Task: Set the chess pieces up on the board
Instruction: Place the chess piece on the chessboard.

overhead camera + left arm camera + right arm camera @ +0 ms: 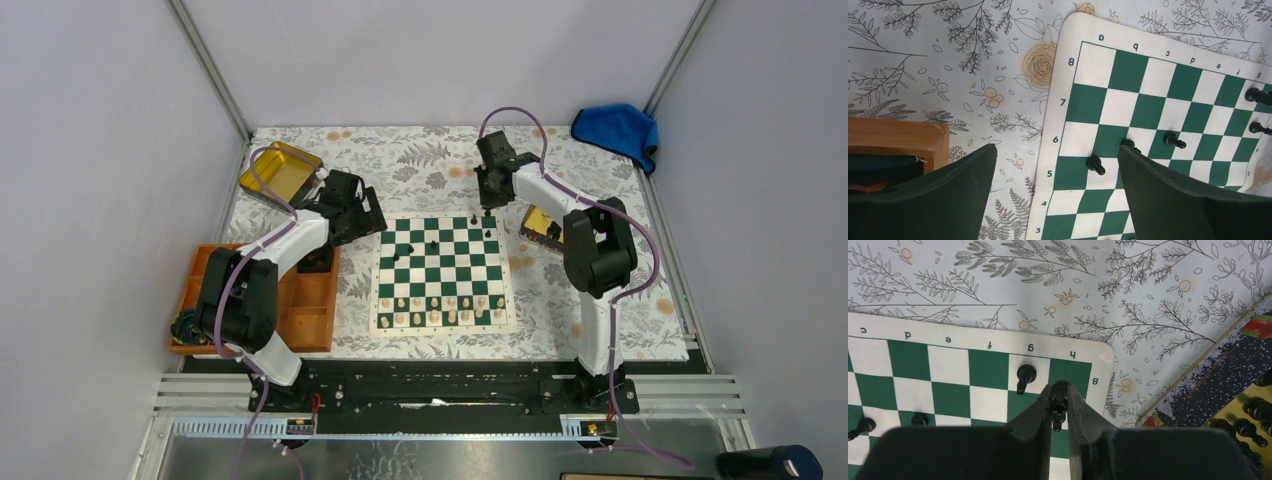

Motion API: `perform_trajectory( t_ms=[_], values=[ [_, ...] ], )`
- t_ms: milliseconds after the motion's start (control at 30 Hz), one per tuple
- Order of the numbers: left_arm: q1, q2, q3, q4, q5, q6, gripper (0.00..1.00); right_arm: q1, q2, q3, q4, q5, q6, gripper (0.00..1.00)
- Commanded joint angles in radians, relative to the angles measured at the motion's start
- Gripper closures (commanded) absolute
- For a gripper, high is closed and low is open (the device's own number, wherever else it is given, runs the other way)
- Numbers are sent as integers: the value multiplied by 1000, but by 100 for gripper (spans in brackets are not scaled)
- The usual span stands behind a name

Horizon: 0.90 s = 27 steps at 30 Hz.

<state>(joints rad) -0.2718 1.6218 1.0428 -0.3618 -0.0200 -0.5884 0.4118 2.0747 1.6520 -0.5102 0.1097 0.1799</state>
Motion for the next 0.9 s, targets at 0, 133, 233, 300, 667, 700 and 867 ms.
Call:
perform_trajectory(
  t_ms=[0,133,233,300,667,700,867],
  values=[
    [8,-10,8,-10,-24,8,1,-14,-3,-14,35,-23,8,93],
    [9,-7,9,-11,-24,7,1,-23,5,-27,49,-34,9,93],
    [9,-3,11,-15,-24,9,1,-28,13,-33,60,-46,13,93],
    [9,-1,10,-15,-24,10,1,-30,20,-35,64,-52,16,93],
    [9,3,26,-28,-28,18,1,-42,45,-49,84,-67,25,92],
    [10,4,28,-29,-28,19,1,-42,46,-50,85,-69,25,92],
    [9,6,32,-32,-28,19,1,-43,45,-63,90,-71,28,91]
  ],
)
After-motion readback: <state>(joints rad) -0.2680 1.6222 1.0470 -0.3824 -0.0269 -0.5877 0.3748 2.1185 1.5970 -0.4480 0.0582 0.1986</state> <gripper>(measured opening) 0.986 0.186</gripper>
